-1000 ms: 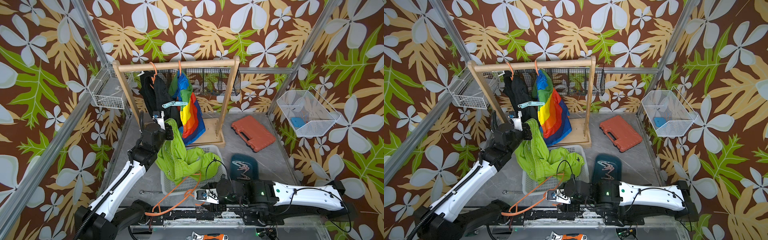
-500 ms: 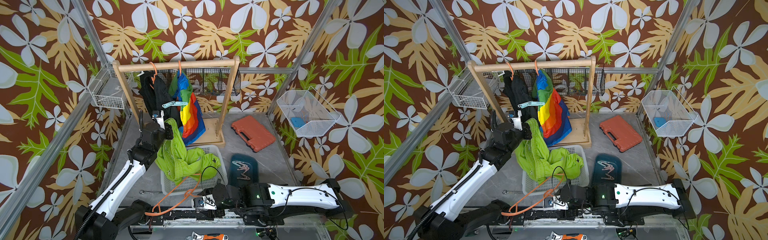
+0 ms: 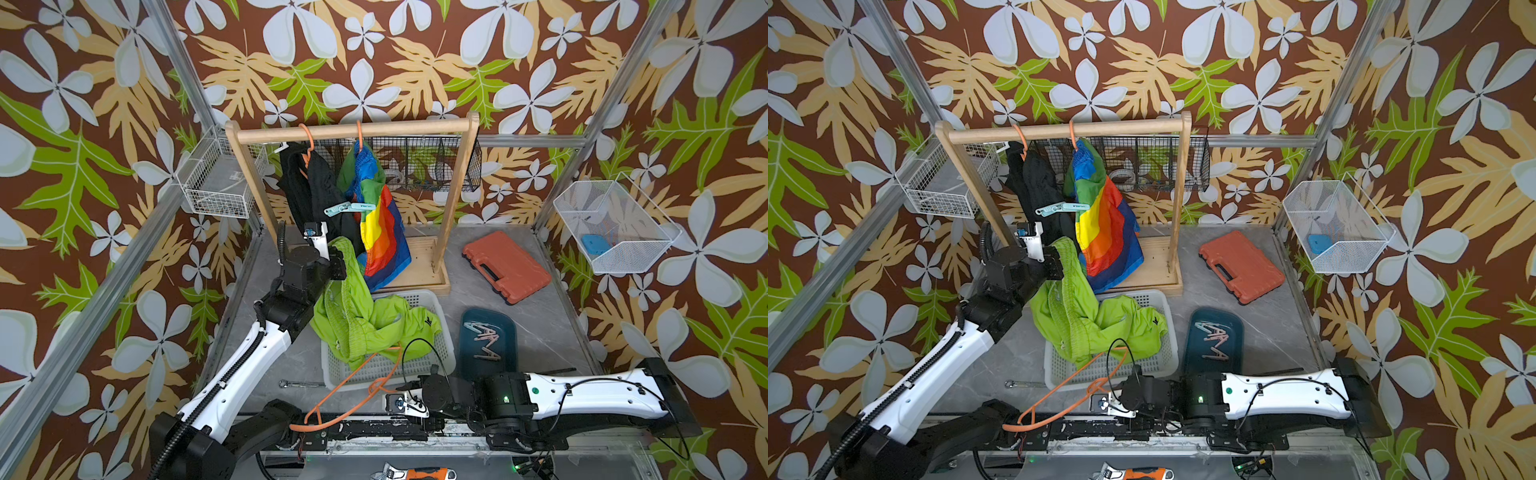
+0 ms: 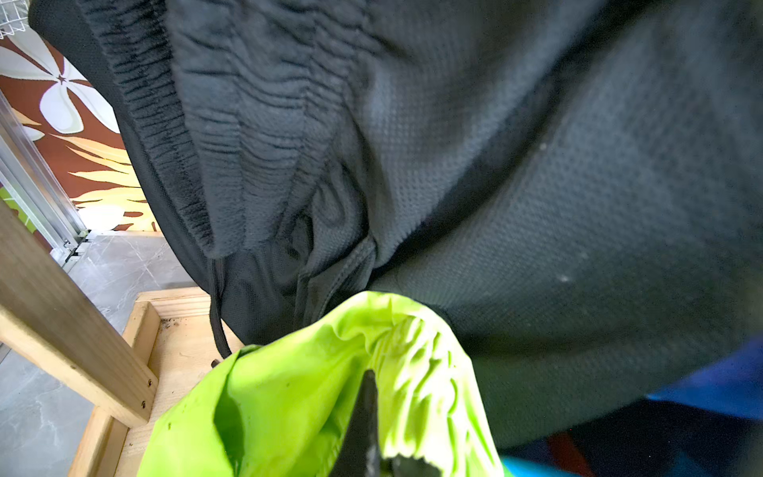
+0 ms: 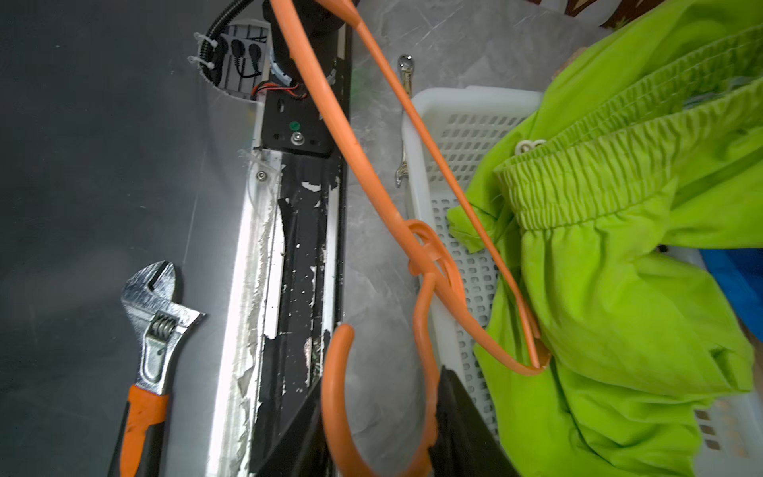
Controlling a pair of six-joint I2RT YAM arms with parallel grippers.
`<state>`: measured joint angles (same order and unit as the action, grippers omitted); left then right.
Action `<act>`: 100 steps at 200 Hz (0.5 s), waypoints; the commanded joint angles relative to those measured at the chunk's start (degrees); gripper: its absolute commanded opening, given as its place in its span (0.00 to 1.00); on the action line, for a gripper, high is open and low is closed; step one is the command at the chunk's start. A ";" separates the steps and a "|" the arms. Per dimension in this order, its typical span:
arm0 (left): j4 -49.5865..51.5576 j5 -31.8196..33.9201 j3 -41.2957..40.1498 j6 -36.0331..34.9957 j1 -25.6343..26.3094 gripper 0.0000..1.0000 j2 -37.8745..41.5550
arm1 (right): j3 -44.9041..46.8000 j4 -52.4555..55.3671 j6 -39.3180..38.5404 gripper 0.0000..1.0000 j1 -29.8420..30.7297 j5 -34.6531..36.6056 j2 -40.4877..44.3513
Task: Remove the clothespins securing shorts to the hanger
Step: Pick up the hanger from the basket.
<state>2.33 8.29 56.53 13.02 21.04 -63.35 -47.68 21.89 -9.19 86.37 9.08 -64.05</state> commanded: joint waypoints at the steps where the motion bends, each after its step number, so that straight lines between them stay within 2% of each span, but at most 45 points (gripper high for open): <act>1: -2.18 -0.56 -0.18 0.19 -0.10 0.00 0.25 | 0.40 -3.72 -0.39 0.29 -0.06 5.31 0.42; 47: -2.82 -0.79 -0.63 0.44 -0.06 0.00 0.36 | 0.68 -4.55 0.22 0.19 -0.04 4.63 -0.64; 85: -2.58 -0.53 -0.67 0.25 -0.07 0.00 1.10 | 0.14 -4.58 0.16 0.01 -0.22 7.20 -1.38; 100: -2.33 -0.12 -0.57 -0.02 -0.12 0.00 1.47 | -0.44 -4.43 0.19 0.00 -0.57 8.93 0.06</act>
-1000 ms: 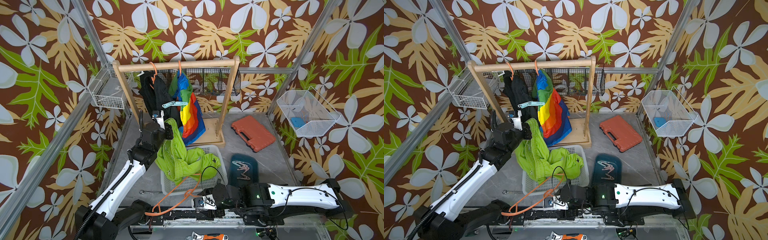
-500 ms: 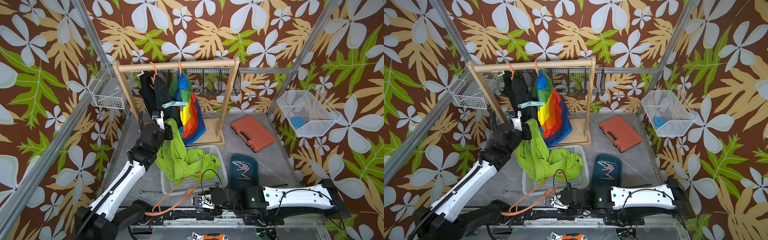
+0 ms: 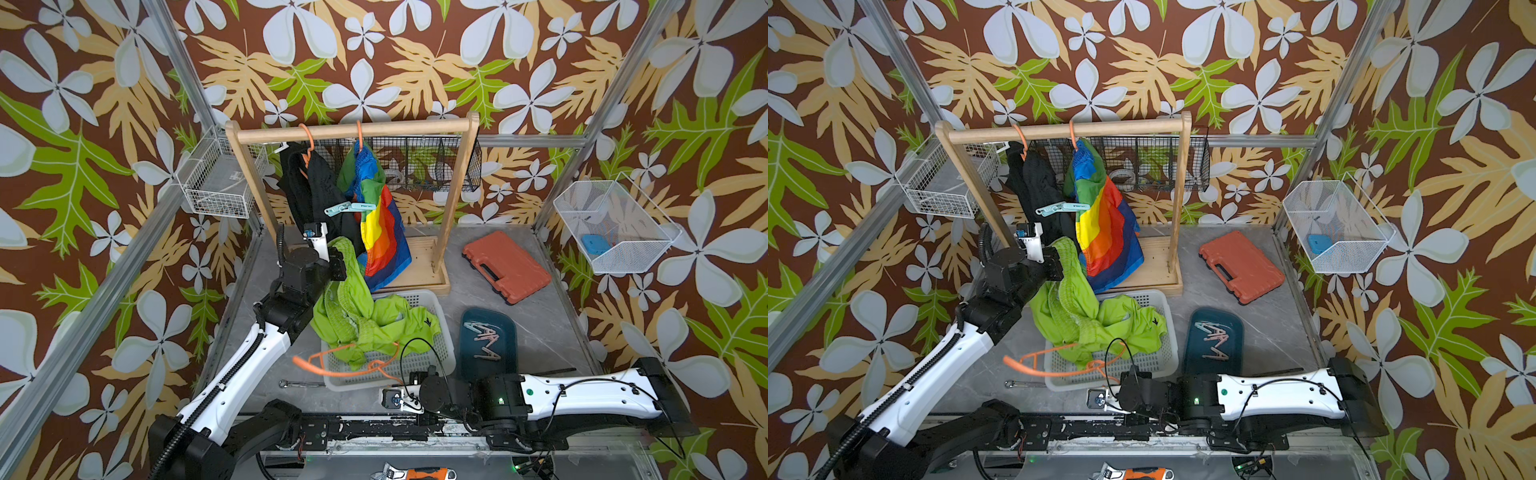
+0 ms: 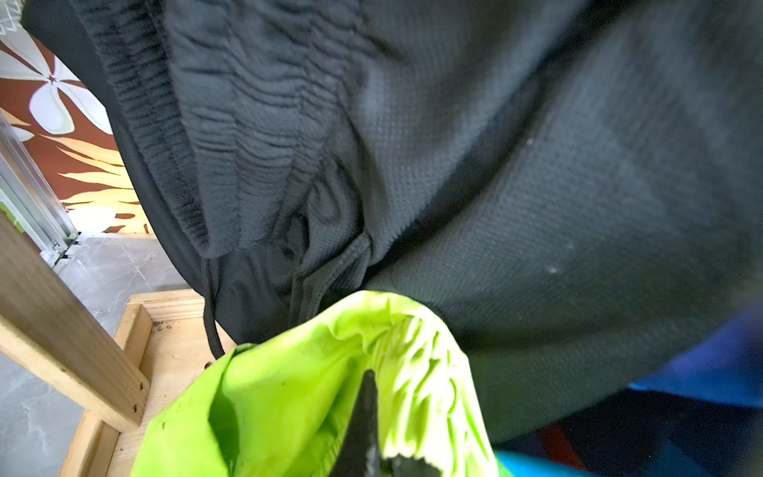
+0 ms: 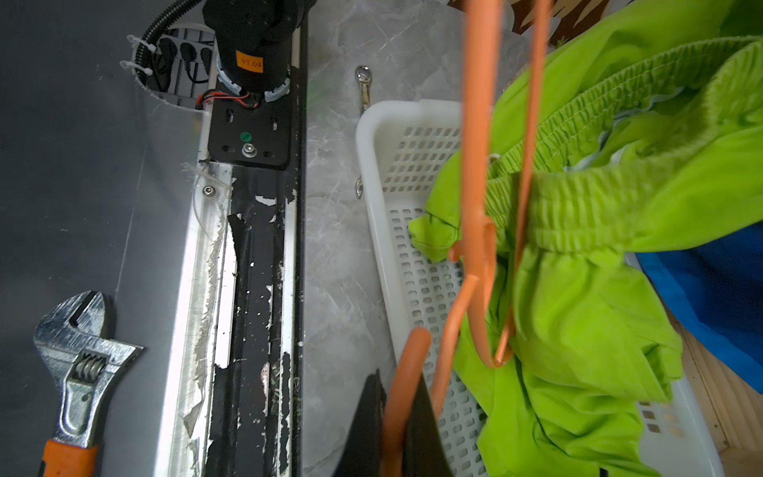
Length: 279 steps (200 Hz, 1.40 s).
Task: Remove the clothespins securing shorts to the hanger
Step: Pick up the hanger from the basket.
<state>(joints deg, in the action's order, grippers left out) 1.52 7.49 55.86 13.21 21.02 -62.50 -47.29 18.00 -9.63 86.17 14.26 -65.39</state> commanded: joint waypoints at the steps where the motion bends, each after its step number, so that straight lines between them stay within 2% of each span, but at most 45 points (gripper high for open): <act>1: -1.52 0.69 0.16 -0.21 -0.10 0.00 0.66 | -0.90 -0.48 0.60 0.00 -0.43 3.84 1.48; 36: -1.24 1.53 1.17 -0.97 -0.18 0.00 0.82 | -3.82 1.26 -0.86 0.00 -0.92 7.14 5.61; 116: -1.22 0.39 4.03 -0.70 -4.34 0.00 0.16 | -13.40 4.71 -6.00 0.00 -0.92 14.02 17.84; 197: -0.41 4.38 1.73 -1.73 -4.63 0.00 3.25 | -19.86 -0.93 -10.84 0.00 -0.90 33.37 26.43; 233: 1.07 0.22 1.73 -0.13 -4.42 0.00 4.90 | -23.65 -8.61 -18.18 0.00 -1.00 41.14 24.46; 254: 2.81 0.29 2.47 0.26 0.13 0.00 6.28 | -26.49 -12.14 -21.04 0.00 -4.04 41.48 22.08; 279: 5.24 2.75 4.00 1.58 8.81 0.00 6.58 | -31.43 -9.76 -17.86 0.00 -13.48 36.42 18.36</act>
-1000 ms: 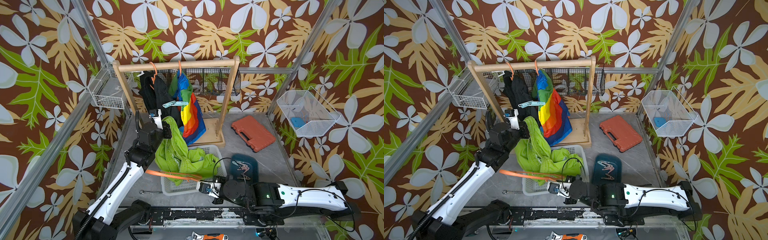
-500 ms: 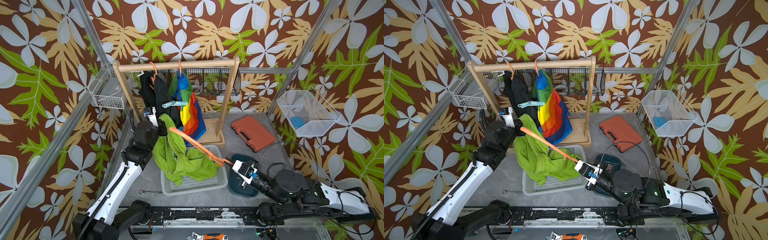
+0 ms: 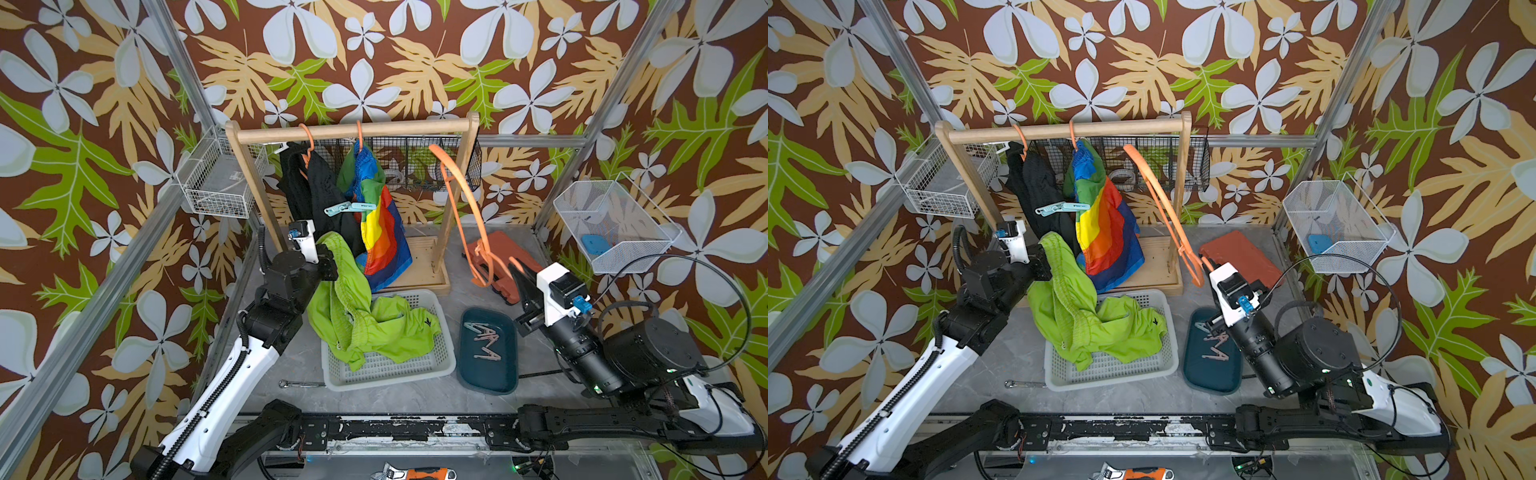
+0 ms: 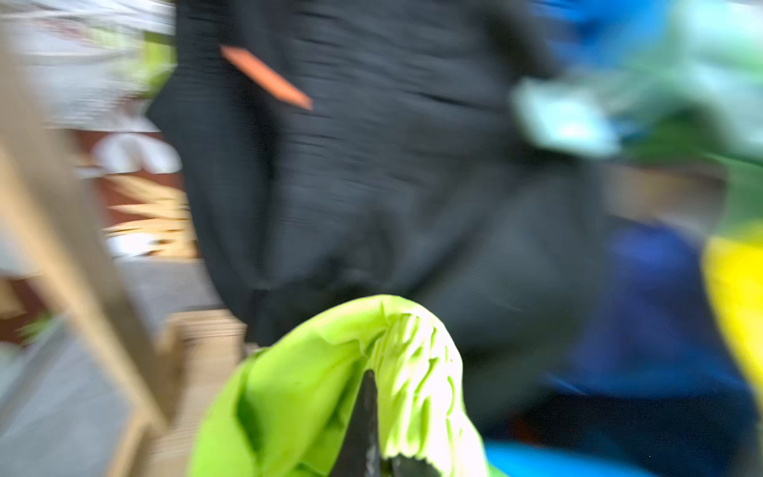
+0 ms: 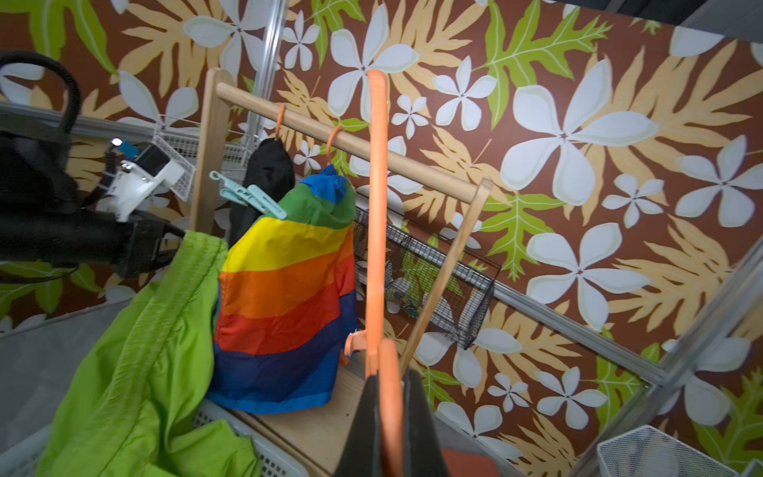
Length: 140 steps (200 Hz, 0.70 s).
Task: Remove the clothespins securing shorts to the hanger
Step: Pick up the hanger from the basket, then place the shorts in the basket.
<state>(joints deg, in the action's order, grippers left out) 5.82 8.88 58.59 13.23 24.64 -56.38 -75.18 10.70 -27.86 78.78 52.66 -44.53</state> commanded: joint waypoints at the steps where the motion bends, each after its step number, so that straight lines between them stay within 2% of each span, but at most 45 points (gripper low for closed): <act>1: 0.98 1.42 1.27 1.68 5.34 0.00 0.52 | -3.69 -2.32 0.62 0.00 -6.53 -2.23 -2.71; 24: 1.01 2.80 0.11 4.07 11.83 0.00 1.72 | -8.18 1.91 5.72 0.00 -15.66 -10.18 -7.43; 72: -0.61 8.47 -6.23 8.96 24.16 0.00 3.70 | -16.24 6.52 14.50 0.00 -29.84 -27.35 -18.51; 98: -3.77 10.49 -9.85 11.21 30.48 0.00 1.40 | -18.36 5.56 15.11 0.00 -30.69 -30.46 -22.49; 140: -17.63 5.90 -17.25 14.38 30.94 0.00 -5.95 | -20.48 5.58 15.86 0.00 -30.70 -33.28 -25.40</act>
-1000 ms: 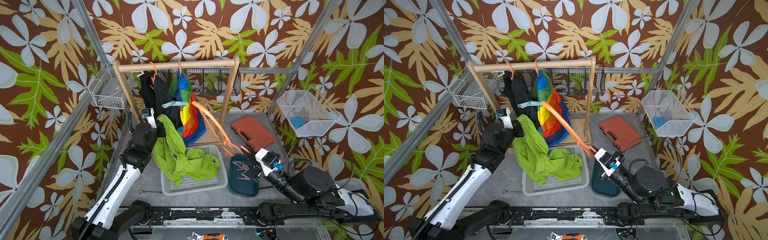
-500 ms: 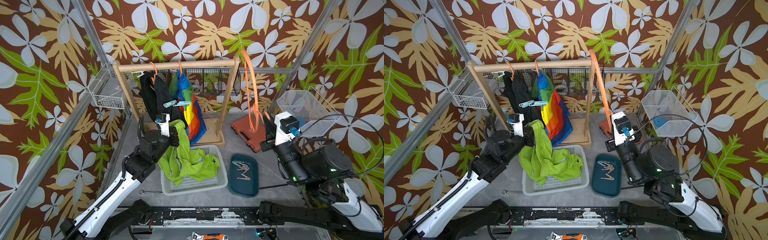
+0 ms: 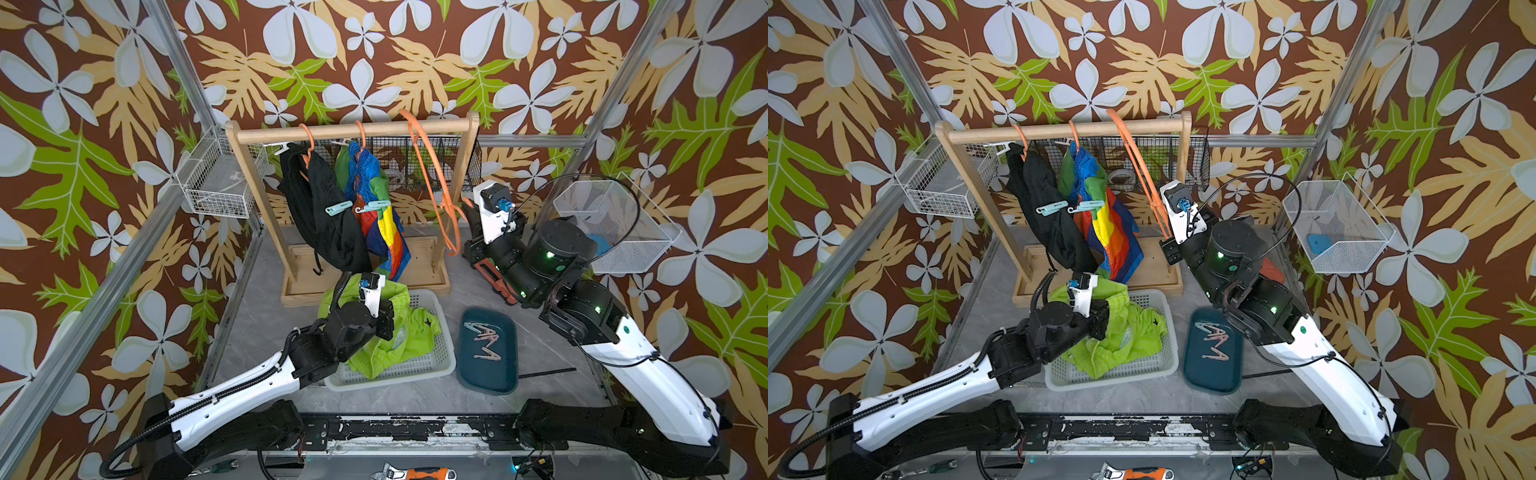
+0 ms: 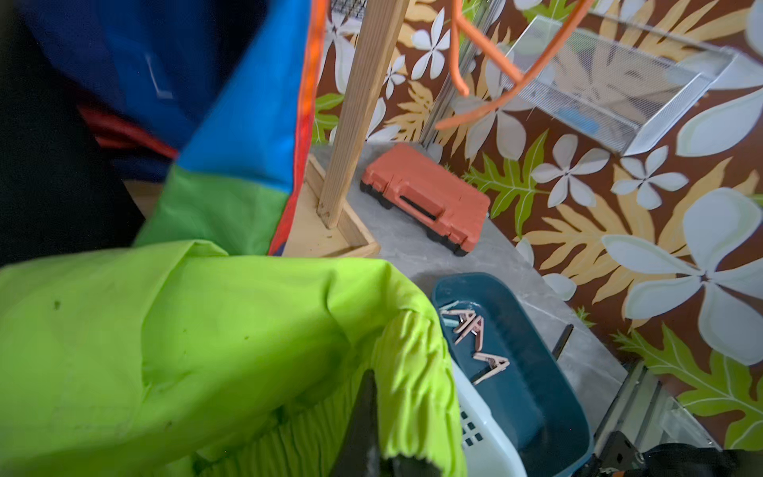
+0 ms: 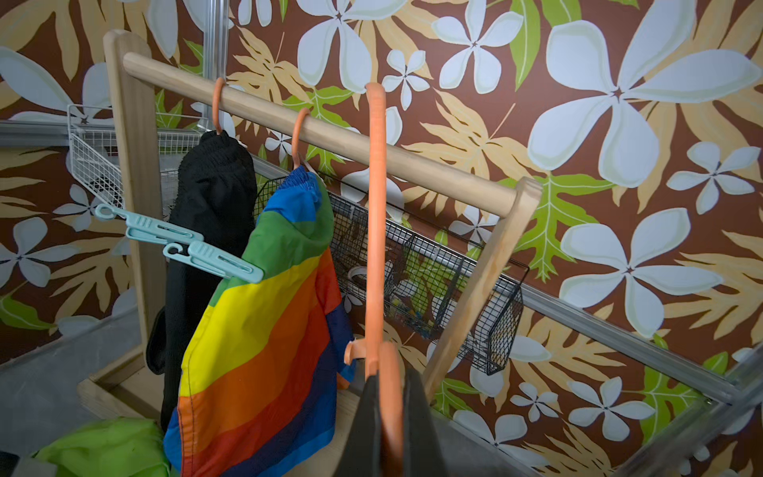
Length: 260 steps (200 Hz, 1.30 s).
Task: Remove the clothespins securing shorts to the hanger
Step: Place the shorts in the basket.
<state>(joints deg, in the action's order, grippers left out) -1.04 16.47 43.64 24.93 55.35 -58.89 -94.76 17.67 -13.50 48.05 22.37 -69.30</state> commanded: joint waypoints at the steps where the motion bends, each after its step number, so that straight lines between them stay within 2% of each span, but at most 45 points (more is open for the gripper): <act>1: -11.15 -1.82 -2.40 2.77 0.21 0.00 -3.69 | -0.92 -1.31 1.52 0.00 0.03 -3.01 -0.61; 42: -28.08 -11.04 -6.97 9.52 0.62 0.00 -15.25 | -1.22 -0.89 1.54 0.00 0.03 -3.65 -1.35; 84: -26.38 -4.85 -6.68 6.36 2.16 0.00 -19.77 | -1.49 0.59 1.48 0.00 -0.01 -4.62 -1.02; 104: -21.84 -3.70 -5.41 4.82 2.21 0.55 -16.83 | -2.08 2.39 1.37 0.00 -0.15 -4.72 -0.93; 115: -19.30 -2.61 -4.95 3.66 2.21 0.76 -14.16 | -2.48 3.37 1.44 0.00 -0.15 -4.71 -0.74; 118: -18.50 -2.38 -4.74 3.22 2.21 0.92 -13.46 | -2.57 3.72 1.45 0.00 -0.20 -4.75 -0.67; 122: -17.33 -1.90 -4.40 2.59 2.13 0.99 -12.49 | -2.62 4.12 1.51 0.00 -0.24 -4.77 -0.64; 161: -3.80 -0.09 1.68 -2.85 2.17 1.00 -6.39 | -3.19 6.69 2.16 0.00 -0.67 -4.88 0.06; 186: 1.78 4.56 4.27 -5.54 2.06 1.00 -1.49 | -4.06 9.08 2.31 0.00 -0.83 -5.38 0.28; 218: 9.70 14.49 11.99 -14.43 1.41 1.00 3.58 | -7.77 17.22 3.10 0.00 -0.85 -7.20 -0.47; 260: 13.23 20.22 23.72 -27.65 -2.33 1.00 2.82 | -11.53 29.56 5.90 0.00 -0.86 -9.97 -1.92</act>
<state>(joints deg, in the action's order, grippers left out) 8.71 30.24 62.81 8.01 53.91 -54.85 -104.66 38.70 -9.91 47.24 14.94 -70.54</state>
